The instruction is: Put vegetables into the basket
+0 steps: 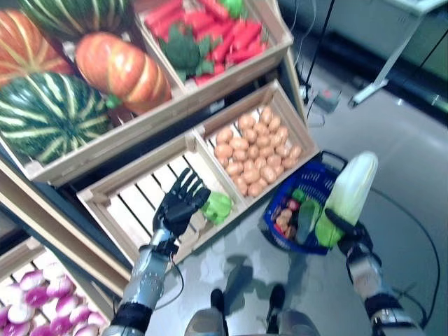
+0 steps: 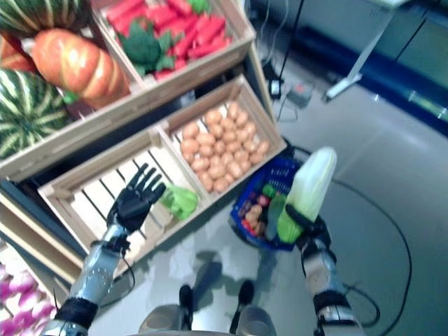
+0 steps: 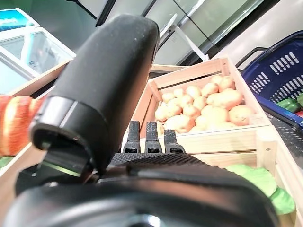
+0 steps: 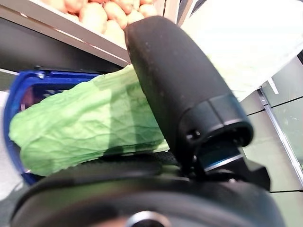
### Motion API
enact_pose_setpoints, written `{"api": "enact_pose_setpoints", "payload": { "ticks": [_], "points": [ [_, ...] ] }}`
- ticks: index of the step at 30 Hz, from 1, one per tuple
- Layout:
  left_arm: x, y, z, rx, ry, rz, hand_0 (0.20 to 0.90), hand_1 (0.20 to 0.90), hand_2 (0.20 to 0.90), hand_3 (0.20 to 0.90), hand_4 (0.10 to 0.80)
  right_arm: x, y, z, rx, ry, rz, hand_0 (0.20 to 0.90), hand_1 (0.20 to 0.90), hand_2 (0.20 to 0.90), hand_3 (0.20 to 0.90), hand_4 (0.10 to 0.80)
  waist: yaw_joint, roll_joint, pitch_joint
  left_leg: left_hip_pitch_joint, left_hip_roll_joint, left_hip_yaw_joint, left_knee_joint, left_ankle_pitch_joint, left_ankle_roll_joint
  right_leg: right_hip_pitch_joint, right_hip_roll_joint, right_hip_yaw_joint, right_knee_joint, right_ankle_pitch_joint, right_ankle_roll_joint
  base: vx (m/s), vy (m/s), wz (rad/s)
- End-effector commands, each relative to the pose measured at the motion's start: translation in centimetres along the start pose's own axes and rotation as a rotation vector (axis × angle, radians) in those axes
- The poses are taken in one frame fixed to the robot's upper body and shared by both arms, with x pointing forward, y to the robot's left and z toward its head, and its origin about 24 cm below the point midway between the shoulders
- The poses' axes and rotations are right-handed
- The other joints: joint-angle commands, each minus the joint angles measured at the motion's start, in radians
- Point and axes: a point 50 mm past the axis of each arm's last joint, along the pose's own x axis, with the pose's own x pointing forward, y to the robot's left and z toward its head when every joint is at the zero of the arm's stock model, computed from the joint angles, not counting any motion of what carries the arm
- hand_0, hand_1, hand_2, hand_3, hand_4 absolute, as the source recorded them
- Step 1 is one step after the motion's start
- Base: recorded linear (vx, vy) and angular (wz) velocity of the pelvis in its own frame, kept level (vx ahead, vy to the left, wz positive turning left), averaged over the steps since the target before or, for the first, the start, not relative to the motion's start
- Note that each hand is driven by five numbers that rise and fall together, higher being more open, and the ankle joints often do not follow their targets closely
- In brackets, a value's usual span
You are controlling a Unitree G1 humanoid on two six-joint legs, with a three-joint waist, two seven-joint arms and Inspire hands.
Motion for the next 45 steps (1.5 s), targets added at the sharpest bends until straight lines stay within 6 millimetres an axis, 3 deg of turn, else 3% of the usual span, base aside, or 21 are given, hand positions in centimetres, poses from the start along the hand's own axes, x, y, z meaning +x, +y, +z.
{"api": "enact_pose_setpoints", "payload": {
  "ticks": [1, 7, 11, 17, 24, 25, 26, 30, 39, 45],
  "points": [
    [2.8, -4.1, 4.9, 0.036, -0.289, -0.161, 0.9, 0.9, 0.9, 0.9, 0.8, 1.1, 4.5, 7.6, 0.002, -0.285, 0.138, 0.3, 0.3, 0.3, 0.3, 0.4, -0.004, 0.021, 0.027, -0.166, 0.007, -0.023, 0.262, -0.154, -0.035, -0.035, -0.05, -0.039, 0.271, -0.238, -0.043, -0.146, -0.059, 0.01],
    [3.6, -5.9, 7.8, 0.199, -0.401, -0.157, 0.9, 0.9, 0.9, 0.9, 0.8, 1.6, 5.8, 11.3, -0.023, -0.348, 0.142, 0.3, 0.3, 0.3, 0.3, 0.4, 0.003, 0.033, 0.092, -0.345, 0.001, -0.053, 0.449, -0.226, -0.003, -0.253, -0.103, -0.032, 0.525, -0.313, -0.063, -0.125, -0.056, 0.09],
    [4.2, -7.1, 9.7, 0.206, -0.464, -0.191, 0.9, 0.9, 0.9, 0.9, 0.8, 1.9, 6.3, 13.5, -0.036, -0.37, 0.142, 0.3, 0.3, 0.3, 0.3, 0.4, 0.002, 0.049, 0.12, -0.432, -0.011, -0.055, 0.528, -0.258, 0.012, -0.368, -0.138, -0.022, 0.646, -0.345, -0.065, -0.085, -0.016, 0.05],
    [4.3, -8.5, 10.2, 0.178, -0.486, -0.235, 0.9, 0.9, 0.9, 0.9, 0.8, 2.0, 7.5, 15.6, -0.052, -0.398, 0.121, 0.3, 0.3, 0.3, 0.3, 0.4, 0.002, 0.06, 0.128, -0.562, -0.021, -0.052, 0.638, -0.297, 0.028, -0.526, -0.177, -0.004, 0.784, -0.378, -0.068, -0.02, -0.007, 0.0],
    [4.2, -9.6, 10.2, 0.182, -0.517, -0.265, 0.9, 0.9, 0.9, 0.9, 0.8, 1.6, 8.7, 17.6, -0.051, -0.446, 0.14, 0.3, 0.3, 0.3, 0.3, 0.4, -0.003, 0.077, 0.128, -0.642, -0.02, -0.046, 0.695, -0.32, 0.034, -0.622, -0.194, 0.013, 0.853, -0.393, -0.069, -0.003, 0.024, -0.03],
    [4.1, -9.7, 10.3, 0.197, -0.521, -0.268, 0.9, 0.9, 0.9, 0.9, 0.8, 1.5, 9.0, 18.0, -0.064, -0.452, 0.152, 0.731, 0.731, 0.731, 0.731, 0.687, -0.002, 0.079, 0.128, -0.648, -0.021, -0.045, 0.701, -0.322, 0.035, -0.628, -0.195, 0.013, 0.859, -0.394, -0.069, 0.019, 0.034, -0.15],
    [4.1, -9.7, 10.4, 0.211, -0.522, -0.271, 0.9, 0.9, 0.9, 0.9, 0.8, 1.5, 9.2, 18.2, -0.074, -0.456, 0.165, 0.9, 0.9, 0.9, 0.9, 0.8, -0.001, 0.08, 0.128, -0.652, -0.021, -0.044, 0.706, -0.325, 0.036, -0.634, -0.198, 0.014, 0.867, -0.396, -0.069, 0.026, 0.031, -0.15],
    [4.0, -9.6, 11.0, 0.274, -0.544, -0.24, 0.9, 0.9, 0.9, 0.9, 0.8, 1.2, 9.5, 18.9, -0.115, -0.474, 0.189, 0.9, 0.9, 0.9, 0.9, 0.8, 0.0, 0.076, 0.128, -0.653, -0.019, -0.044, 0.707, -0.326, 0.037, -0.639, -0.2, 0.015, 0.869, -0.393, -0.065, 0.02, 0.016, 0.02],
    [3.9, -9.2, 13.7, 0.659, -0.718, -0.006, 0.9, 0.9, 0.9, 0.9, 0.8, 1.3, 9.8, 18.6, -0.138, -0.451, 0.236, 0.9, 0.9, 0.9, 0.9, 0.8, 0.007, 0.061, 0.128, -0.619, -0.012, -0.041, 0.684, -0.32, 0.034, -0.612, -0.193, 0.012, 0.847, -0.382, -0.058, 0.019, 0.007, 0.0],
    [3.9, -8.6, 14.8, 0.75, -0.776, 0.115, 0.9, 0.9, 0.9, 0.9, 0.8, 1.5, 9.6, 17.9, -0.19, -0.423, 0.235, 0.9, 0.9, 0.9, 0.9, 0.8, 0.012, 0.055, 0.128, -0.584, -0.013, -0.045, 0.654, -0.316, 0.026, -0.583, -0.186, 0.011, 0.821, -0.376, -0.049, 0.043, 0.002, 0.04]
  ]
}}
